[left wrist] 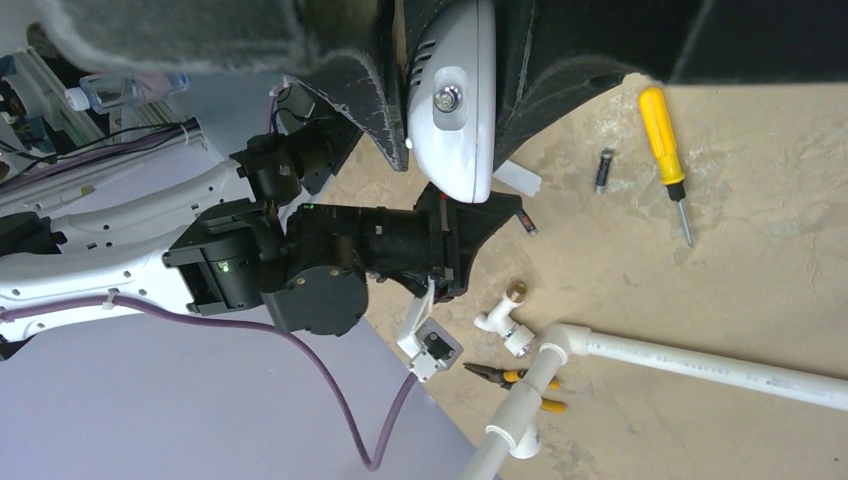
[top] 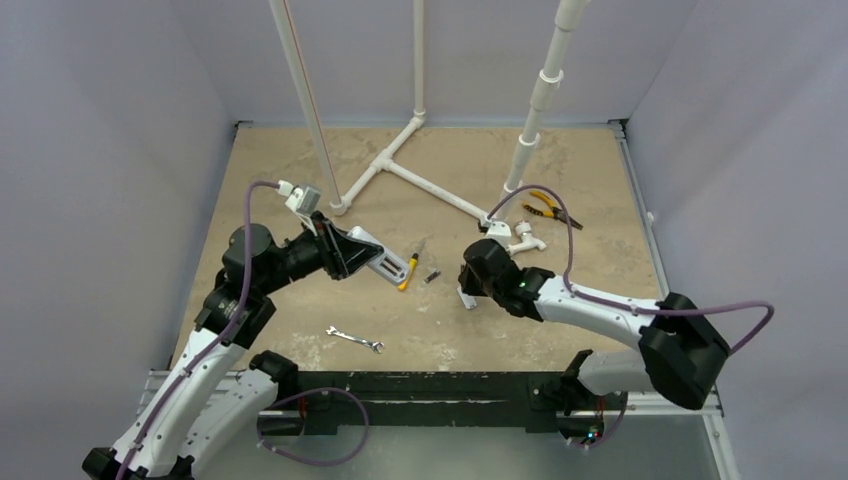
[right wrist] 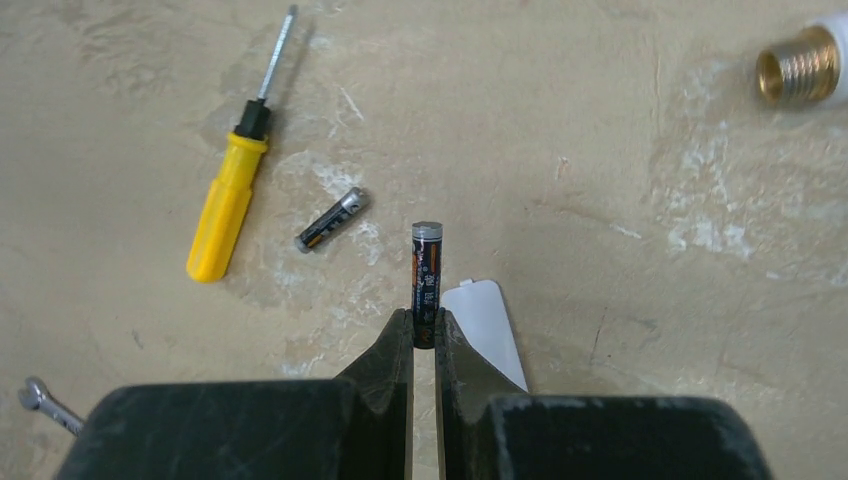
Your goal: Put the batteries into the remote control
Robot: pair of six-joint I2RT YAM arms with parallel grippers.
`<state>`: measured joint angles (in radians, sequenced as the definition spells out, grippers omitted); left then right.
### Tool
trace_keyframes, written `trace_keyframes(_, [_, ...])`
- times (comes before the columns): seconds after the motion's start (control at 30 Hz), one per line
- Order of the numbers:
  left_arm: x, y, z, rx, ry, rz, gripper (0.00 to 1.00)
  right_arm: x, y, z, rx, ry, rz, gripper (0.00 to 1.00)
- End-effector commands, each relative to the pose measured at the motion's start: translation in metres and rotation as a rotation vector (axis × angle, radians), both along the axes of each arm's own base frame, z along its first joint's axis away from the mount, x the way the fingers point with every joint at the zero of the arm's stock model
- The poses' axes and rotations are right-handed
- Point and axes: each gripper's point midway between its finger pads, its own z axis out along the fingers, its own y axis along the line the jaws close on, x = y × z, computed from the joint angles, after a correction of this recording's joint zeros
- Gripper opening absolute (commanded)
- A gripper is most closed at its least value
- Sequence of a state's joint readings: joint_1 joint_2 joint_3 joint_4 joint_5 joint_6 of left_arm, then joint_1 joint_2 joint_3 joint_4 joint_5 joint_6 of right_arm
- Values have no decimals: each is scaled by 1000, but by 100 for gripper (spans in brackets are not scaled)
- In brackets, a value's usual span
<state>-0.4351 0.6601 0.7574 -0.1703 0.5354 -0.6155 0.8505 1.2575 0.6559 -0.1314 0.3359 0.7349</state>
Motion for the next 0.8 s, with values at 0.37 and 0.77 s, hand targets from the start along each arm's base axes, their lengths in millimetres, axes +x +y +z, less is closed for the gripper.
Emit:
trace_keyframes(0.37, [-4,7,21,-7,-54,31,0,-7,-64,-14,67,148,-822,0])
trace_keyframes(0.77, [-6,7,18,5,-37,29,0,-19,-84,-40,153,181,-1094,0])
